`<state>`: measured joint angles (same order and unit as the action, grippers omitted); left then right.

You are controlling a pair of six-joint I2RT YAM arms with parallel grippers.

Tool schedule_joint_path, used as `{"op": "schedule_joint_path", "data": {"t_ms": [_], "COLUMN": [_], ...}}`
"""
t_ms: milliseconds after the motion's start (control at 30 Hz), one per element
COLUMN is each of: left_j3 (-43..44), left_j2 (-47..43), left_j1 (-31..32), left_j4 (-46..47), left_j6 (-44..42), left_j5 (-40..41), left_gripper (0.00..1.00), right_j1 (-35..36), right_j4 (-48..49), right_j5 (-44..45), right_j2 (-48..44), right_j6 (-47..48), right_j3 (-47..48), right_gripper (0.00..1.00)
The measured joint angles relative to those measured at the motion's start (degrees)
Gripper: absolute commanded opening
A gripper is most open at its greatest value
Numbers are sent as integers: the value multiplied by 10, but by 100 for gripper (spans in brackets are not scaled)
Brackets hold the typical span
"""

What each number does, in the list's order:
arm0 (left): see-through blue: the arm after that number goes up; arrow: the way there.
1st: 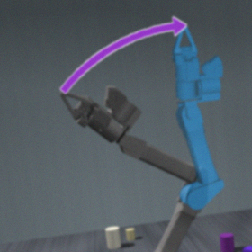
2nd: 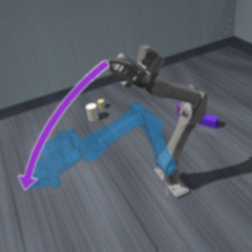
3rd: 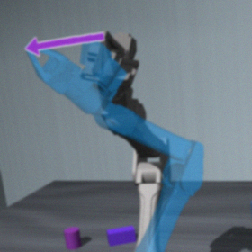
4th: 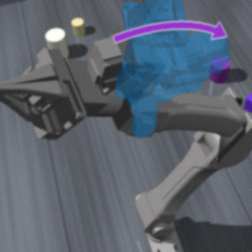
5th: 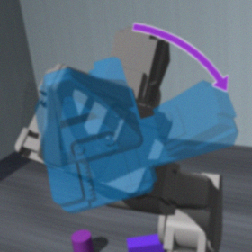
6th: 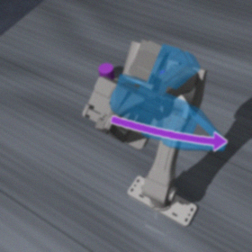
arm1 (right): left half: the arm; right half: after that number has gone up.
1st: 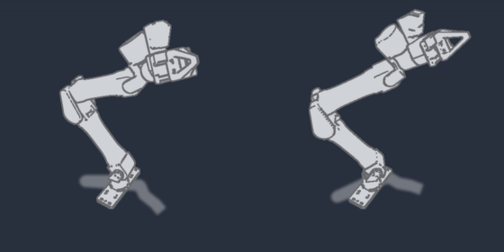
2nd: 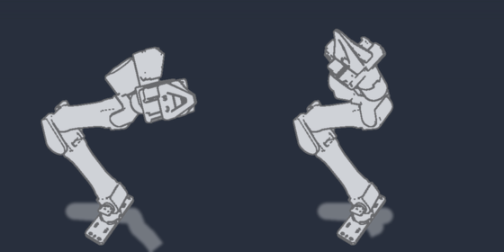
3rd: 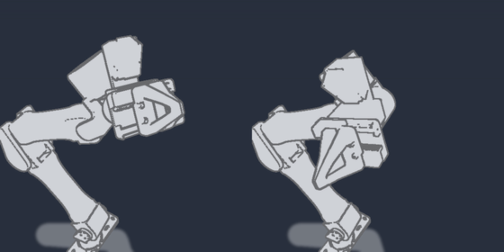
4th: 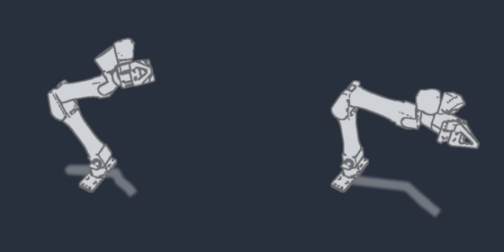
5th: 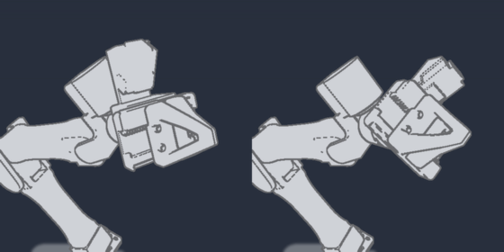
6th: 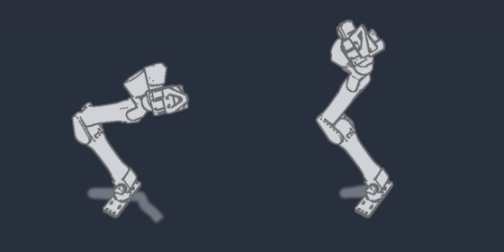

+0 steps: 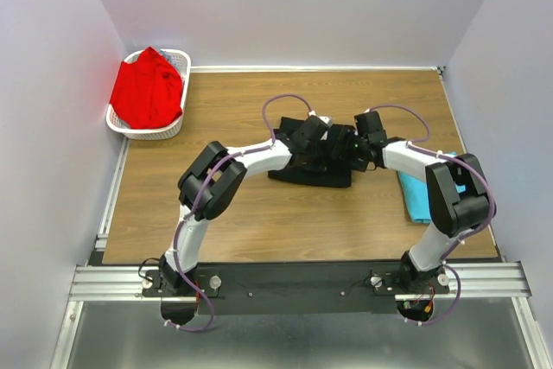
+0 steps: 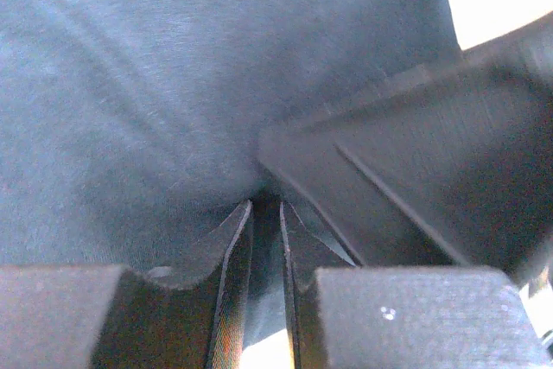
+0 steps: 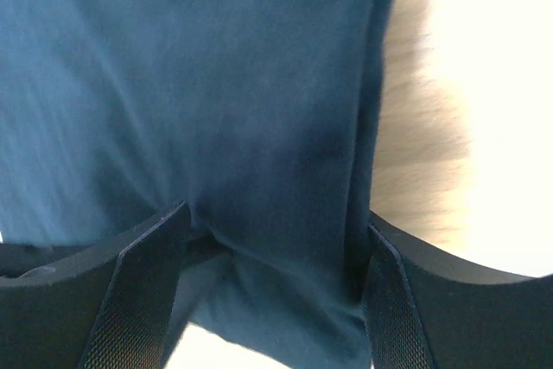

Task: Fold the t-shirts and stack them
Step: Neatly place the folded tshirt to the corner

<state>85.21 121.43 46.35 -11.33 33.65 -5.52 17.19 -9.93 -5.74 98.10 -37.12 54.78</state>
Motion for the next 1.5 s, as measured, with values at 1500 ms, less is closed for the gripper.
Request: {"op": "schedule_joint_path", "data": {"t_ms": [1500], "left_j3": [-15], "left_j2": [-47], "left_j1": [-88], "left_j4": [-31], "left_j6": [-35], "left_j5": [-14], "left_gripper": [27], "right_j1": [45], "right_j4": [160], "right_j5": [28], "right_j2": [52], "right_j6": [-226], "right_j3": [-7], "right_gripper": [58]}}
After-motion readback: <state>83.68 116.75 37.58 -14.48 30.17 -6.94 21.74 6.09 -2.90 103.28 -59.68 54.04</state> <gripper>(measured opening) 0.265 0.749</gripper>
